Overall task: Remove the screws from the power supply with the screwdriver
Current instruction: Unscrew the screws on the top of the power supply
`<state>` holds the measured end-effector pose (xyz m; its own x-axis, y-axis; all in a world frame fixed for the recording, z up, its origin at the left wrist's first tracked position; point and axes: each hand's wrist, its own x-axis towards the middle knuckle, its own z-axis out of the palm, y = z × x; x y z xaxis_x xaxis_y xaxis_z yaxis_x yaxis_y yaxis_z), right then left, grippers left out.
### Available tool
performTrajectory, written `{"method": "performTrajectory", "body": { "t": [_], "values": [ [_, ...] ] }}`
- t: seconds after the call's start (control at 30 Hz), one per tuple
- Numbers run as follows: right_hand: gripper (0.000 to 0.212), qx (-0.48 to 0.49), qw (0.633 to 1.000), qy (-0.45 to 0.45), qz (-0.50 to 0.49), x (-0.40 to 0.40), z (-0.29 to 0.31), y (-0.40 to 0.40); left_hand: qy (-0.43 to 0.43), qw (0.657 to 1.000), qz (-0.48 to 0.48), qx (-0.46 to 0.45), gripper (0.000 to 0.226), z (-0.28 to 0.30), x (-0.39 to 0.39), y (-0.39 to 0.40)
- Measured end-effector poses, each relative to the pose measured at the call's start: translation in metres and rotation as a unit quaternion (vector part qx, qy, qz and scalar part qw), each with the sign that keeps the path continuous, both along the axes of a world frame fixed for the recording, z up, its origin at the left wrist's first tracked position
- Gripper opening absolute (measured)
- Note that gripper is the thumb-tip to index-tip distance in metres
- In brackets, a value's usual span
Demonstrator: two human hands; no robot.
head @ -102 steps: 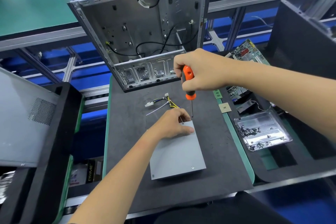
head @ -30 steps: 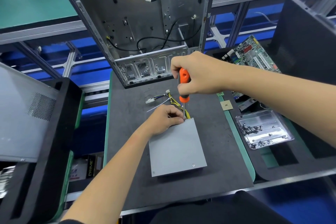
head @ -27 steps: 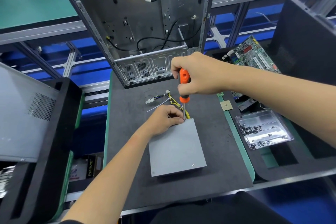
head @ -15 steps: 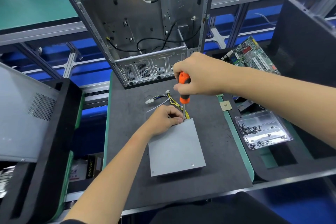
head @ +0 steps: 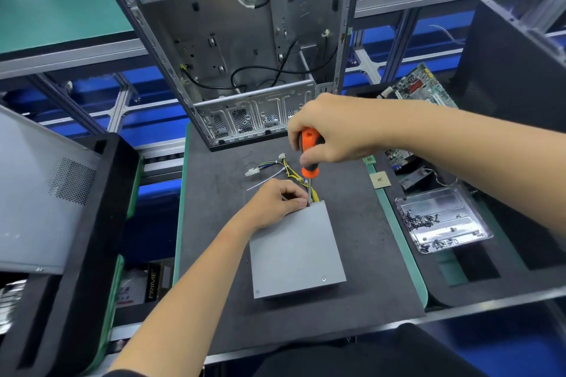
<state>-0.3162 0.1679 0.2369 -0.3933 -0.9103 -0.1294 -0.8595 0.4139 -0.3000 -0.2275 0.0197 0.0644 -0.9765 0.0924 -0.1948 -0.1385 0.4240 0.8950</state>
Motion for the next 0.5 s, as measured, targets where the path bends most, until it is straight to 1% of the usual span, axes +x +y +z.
{"method": "performTrajectory", "body": {
  "t": [0.03, 0.1, 0.17, 0.2, 0.23, 0.27, 0.33, 0.4, 0.43, 0.5],
  "values": [
    [0.011, 0.021, 0.999, -0.011, 0.025, -0.001, 0.004, -0.001, -0.002, 1.0, -0.002, 0.002, 0.013, 0.0, 0.0, 0.0],
    [0.016, 0.054, 0.996, -0.049, 0.053, -0.002, 0.008, -0.003, -0.005, 1.0, -0.005, 0.004, 0.015, 0.001, 0.0, -0.001],
    [0.019, 0.055, 0.993, -0.088, 0.048, -0.001, 0.009, -0.004, -0.006, 1.0, -0.007, 0.006, 0.017, 0.001, 0.001, -0.002],
    [0.014, 0.043, 0.994, -0.096, 0.037, 0.0, 0.008, -0.004, -0.008, 1.0, -0.007, 0.008, 0.017, 0.001, 0.001, -0.002],
    [0.006, 0.031, 0.995, -0.09, 0.026, 0.0, 0.006, -0.004, -0.011, 1.0, -0.005, 0.01, 0.017, 0.001, 0.001, -0.002],
    [0.008, 0.023, 0.997, -0.074, 0.008, 0.0, 0.005, -0.005, -0.014, 1.0, -0.003, 0.011, 0.016, 0.001, 0.001, -0.003],
    [0.027, 0.033, 0.999, -0.019, -0.033, -0.002, 0.001, -0.005, -0.018, 1.0, 0.002, 0.013, 0.014, 0.001, 0.0, -0.003],
    [0.037, 0.059, 0.996, 0.041, -0.061, -0.003, 0.0, -0.006, -0.017, 1.0, 0.004, 0.014, 0.015, 0.0, 0.0, -0.003],
    [0.039, 0.059, 0.995, 0.047, -0.07, -0.003, -0.002, -0.007, -0.015, 1.0, 0.005, 0.015, 0.016, 0.0, 0.0, -0.003],
    [0.04, 0.039, 0.995, 0.03, -0.084, -0.001, -0.004, -0.007, -0.011, 1.0, 0.006, 0.016, 0.02, 0.0, 0.0, -0.003]
  ]
}}
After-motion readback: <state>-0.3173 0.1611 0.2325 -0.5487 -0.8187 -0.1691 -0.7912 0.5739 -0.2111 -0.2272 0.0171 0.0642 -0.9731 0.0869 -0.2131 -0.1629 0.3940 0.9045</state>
